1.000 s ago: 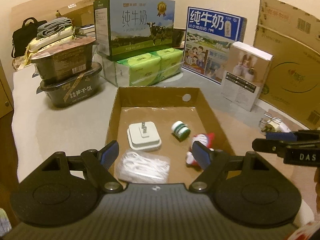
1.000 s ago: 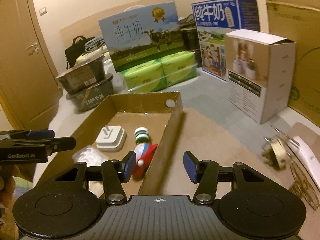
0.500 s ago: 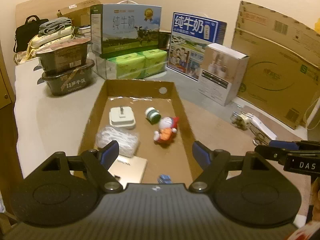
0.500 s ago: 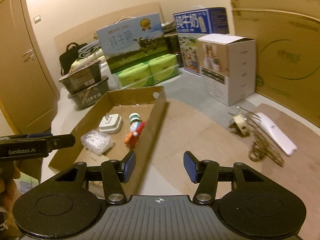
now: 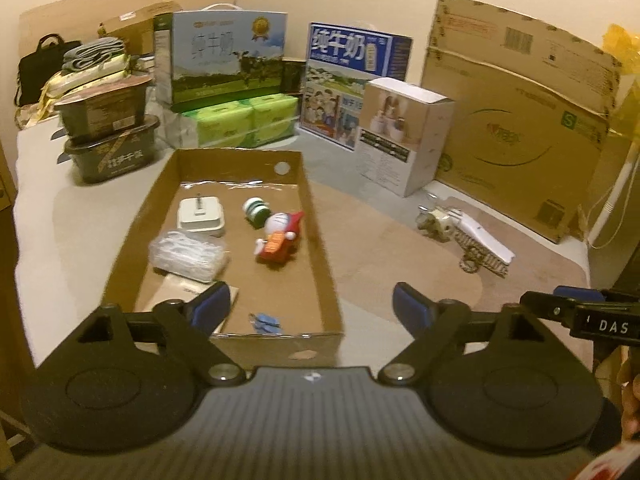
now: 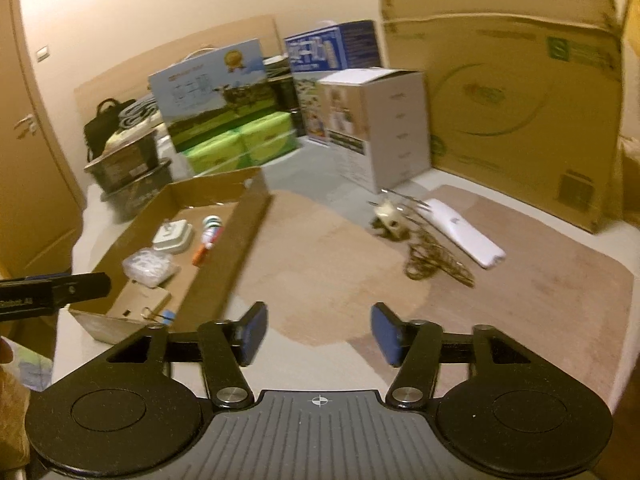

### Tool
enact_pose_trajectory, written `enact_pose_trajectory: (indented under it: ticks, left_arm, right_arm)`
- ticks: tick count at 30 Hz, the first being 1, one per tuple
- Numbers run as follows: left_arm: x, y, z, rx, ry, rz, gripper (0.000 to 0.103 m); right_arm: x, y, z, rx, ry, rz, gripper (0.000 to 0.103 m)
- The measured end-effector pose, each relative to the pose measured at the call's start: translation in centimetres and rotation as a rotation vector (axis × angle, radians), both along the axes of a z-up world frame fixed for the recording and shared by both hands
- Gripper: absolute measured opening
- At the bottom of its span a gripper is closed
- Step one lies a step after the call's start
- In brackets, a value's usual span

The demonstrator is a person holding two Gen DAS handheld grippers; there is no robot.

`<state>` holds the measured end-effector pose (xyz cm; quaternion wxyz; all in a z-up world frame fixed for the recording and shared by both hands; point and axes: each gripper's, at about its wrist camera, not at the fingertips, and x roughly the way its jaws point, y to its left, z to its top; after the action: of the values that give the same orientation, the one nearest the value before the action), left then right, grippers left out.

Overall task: Organize rigid objects
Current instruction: 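Lift both open tools out of the tray toward the mat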

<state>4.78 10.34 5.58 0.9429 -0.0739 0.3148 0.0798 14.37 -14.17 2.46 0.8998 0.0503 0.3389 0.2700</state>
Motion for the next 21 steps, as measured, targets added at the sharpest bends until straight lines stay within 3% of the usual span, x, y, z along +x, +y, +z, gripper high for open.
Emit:
enact_pose_trajectory:
  ticks: [3,21]
  left_arm:
    - [0.3,-1.0,-0.2,-0.006,-0.003,-0.017,0.095]
    - [3.5,-6.7,-0.9,-0.005,0.017,-0.149,0.098]
  right_arm:
    - [-0.1,-1.5,-0.2,-0.005,-0.006,-0.036,0.080]
    - [0.9,-7.6,-0.7,-0.007,0.009,-0.150,0.082]
